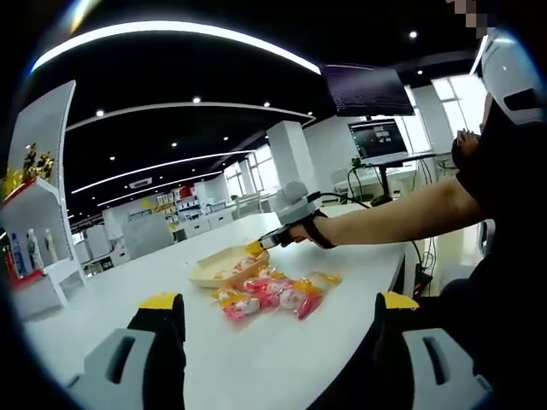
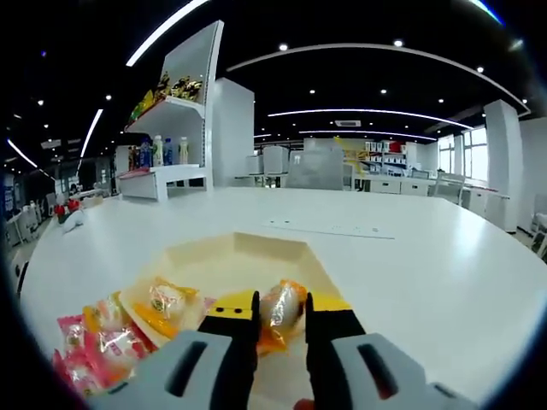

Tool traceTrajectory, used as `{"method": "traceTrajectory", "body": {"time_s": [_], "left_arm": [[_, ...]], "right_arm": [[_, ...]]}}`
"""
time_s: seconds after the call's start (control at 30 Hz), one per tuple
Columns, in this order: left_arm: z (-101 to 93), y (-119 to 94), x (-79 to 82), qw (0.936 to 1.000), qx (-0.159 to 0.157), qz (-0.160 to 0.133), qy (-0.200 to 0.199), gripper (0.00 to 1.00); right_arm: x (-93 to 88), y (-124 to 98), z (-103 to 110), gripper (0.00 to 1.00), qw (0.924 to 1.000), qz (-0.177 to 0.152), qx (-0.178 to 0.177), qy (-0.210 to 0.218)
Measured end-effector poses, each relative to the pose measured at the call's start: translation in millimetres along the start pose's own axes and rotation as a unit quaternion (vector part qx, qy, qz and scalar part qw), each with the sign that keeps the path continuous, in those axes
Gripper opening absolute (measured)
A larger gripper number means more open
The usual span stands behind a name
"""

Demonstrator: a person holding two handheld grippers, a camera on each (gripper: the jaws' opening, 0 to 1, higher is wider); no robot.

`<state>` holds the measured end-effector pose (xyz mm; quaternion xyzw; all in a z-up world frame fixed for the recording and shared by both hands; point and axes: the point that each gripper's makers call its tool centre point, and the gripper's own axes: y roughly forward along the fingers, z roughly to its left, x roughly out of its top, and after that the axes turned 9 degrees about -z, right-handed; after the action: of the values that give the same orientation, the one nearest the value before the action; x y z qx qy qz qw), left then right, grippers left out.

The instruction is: Pick up the marshmallows scattered on the table and place them into the bowl on the table

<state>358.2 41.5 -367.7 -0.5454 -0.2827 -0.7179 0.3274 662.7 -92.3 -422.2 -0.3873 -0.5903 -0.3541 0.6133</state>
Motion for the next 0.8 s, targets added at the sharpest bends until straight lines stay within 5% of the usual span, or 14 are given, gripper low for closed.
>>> {"method": "traceTrajectory", "body": {"time_s": [0.13,0.63,0.8], "left_arm": [[-5.9,0.9,6.7,0.9997,-0.013,-0.016,-0.011,0.92],[-6.5,0.2,-2.0,0.9999,-0.011,0.004,-0.002,0.93],[-6.2,-0.2,-1.4,0.9999,-0.011,0.003,0.001,0.93]], "right_arm": [[0.2,0.2,-0.1,0.19,1.0000,-0.002,0.002,0.000],[-0.9,0.8,0.5,0.19,0.9994,-0.006,0.008,-0.033],[-2.3,0.3,1.6,0.21,0.9973,-0.007,0.011,-0.072]]}}
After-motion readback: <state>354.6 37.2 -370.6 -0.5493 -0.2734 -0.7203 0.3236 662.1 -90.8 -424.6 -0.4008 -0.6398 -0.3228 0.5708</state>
